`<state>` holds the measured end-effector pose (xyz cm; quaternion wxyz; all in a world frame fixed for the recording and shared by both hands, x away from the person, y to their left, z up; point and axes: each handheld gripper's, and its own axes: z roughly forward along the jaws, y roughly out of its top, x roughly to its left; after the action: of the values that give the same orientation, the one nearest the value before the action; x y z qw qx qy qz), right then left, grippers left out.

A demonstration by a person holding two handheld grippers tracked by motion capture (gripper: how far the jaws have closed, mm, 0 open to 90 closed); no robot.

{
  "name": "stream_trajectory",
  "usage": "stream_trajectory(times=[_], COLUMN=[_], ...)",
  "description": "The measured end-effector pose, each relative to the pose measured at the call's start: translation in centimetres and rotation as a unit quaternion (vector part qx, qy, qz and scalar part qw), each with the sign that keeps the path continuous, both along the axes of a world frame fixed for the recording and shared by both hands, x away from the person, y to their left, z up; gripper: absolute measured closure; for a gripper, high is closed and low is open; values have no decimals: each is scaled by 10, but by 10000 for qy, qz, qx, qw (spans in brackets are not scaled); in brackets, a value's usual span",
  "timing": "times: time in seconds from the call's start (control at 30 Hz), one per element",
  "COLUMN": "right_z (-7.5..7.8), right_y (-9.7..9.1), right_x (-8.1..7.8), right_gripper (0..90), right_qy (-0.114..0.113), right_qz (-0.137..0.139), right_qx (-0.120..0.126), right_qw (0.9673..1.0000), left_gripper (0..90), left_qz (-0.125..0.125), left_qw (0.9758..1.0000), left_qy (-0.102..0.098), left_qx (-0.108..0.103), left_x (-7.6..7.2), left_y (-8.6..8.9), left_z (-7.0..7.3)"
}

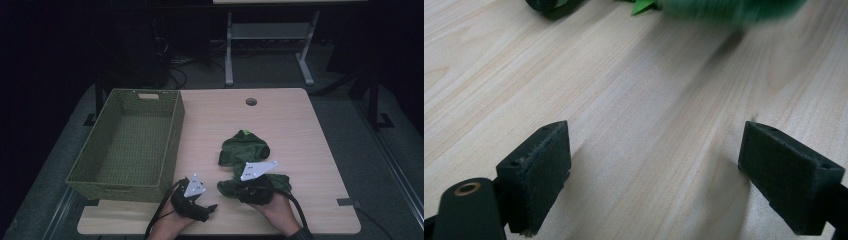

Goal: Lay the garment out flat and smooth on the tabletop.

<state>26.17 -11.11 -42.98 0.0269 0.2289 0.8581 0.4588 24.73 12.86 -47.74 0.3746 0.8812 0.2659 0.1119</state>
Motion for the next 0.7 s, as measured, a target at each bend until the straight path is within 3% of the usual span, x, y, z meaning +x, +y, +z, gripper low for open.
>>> stream_trajectory(times=[0.3, 0.6, 0.7], right_z=[16, 24, 22], right_y=[-33, -66, -80], right_x=[5, 13, 16], right_gripper=[808, 801, 795], right_qy=[-220, -363, -369], right_qz=[-443, -994, -1263], right_qx=[401, 481, 364], right_qw=[9980, 9932, 9906], left_gripper=[127, 128, 127], left_qz=[-6, -4, -4], left_qw=[10000, 10000, 10000], left_qy=[-2, -1, -1], left_qx=[-7, -11, -11], left_x=[0, 1, 1], left_y=[0, 0, 0], left_z=[0, 0, 0])
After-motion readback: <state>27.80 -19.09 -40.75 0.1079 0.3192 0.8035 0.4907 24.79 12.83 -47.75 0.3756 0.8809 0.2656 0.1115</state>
